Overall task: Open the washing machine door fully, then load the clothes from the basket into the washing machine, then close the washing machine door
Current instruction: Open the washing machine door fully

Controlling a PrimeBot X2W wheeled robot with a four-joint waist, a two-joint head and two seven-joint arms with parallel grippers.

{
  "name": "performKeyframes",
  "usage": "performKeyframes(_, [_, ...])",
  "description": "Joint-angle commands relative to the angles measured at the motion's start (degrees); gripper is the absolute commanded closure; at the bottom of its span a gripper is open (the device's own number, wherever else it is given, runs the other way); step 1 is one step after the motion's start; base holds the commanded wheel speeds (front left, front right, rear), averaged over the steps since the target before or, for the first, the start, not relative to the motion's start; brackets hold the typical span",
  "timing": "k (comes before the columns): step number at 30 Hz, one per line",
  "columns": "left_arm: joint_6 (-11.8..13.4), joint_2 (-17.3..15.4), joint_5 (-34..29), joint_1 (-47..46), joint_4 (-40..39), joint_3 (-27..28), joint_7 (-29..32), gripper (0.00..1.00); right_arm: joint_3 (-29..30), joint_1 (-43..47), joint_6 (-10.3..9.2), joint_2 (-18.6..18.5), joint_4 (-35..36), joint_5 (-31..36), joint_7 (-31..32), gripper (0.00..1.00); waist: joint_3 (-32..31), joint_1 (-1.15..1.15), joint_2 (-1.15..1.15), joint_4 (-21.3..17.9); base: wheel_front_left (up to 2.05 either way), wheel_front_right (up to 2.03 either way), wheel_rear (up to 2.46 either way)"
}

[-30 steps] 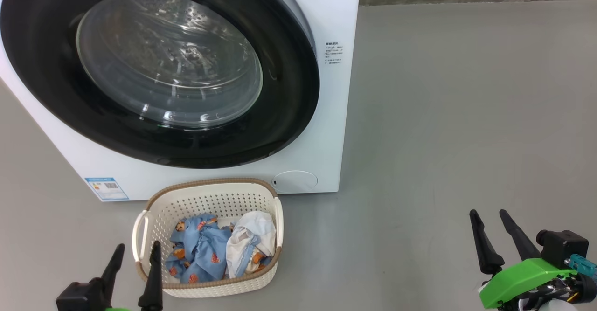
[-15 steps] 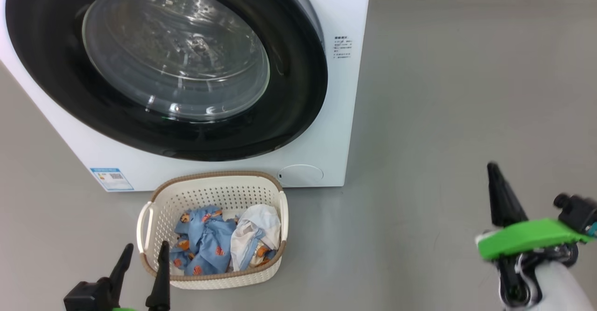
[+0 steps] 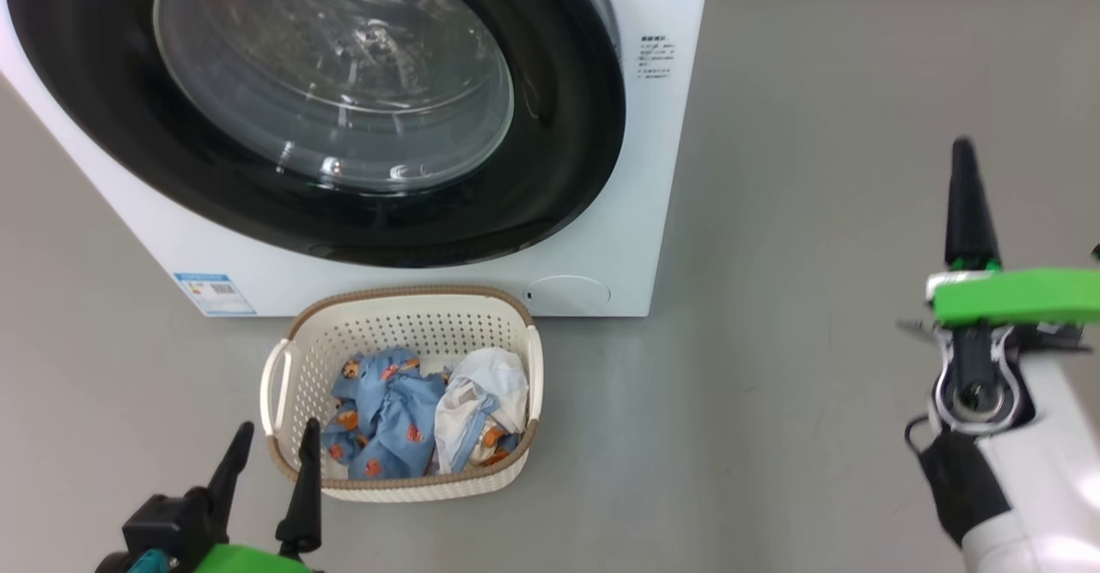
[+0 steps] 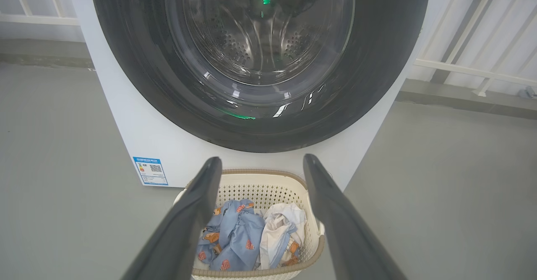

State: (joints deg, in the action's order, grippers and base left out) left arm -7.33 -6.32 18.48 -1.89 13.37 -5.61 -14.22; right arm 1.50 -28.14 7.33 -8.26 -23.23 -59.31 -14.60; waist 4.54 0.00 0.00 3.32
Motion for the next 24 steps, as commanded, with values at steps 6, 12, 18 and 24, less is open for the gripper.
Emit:
performKeyframes(6, [-0.2,-0.7,0.7,-4.2,-1.9,1.0,-0.8,0.0,-4.9,-8.2,0.16,-2.8,1.1,-13.5,1.3,1.0,2.7,0.0,0.0,1.7,0.0,0.0,0.0])
performKeyframes(12, [-0.2,-0.4,1.1,-6.1,-1.9,0.1,-0.8,0.0,-8.1,-12.3,0.16,-4.6,1.1,-20.3,5.9,1.0,4.7,0.0,0.0,3.0,0.0,0.0,0.0])
performKeyframes(18, [-0.2,0.2,1.5,-8.2,-1.9,-0.8,-0.8,0.0,-9.5,-16.6,0.16,-6.1,0.0,-27.2,12.2,1.0,7.0,0.0,0.0,4.6,0.0,0.0,0.0])
performKeyframes(24, [-0.2,0.8,1.8,-9.6,-1.9,-1.5,-0.8,0.0,-9.9,-20.4,0.16,-7.5,-2.6,-31.5,19.5,1.0,9.0,0.0,0.0,6.3,0.0,0.0,0.0])
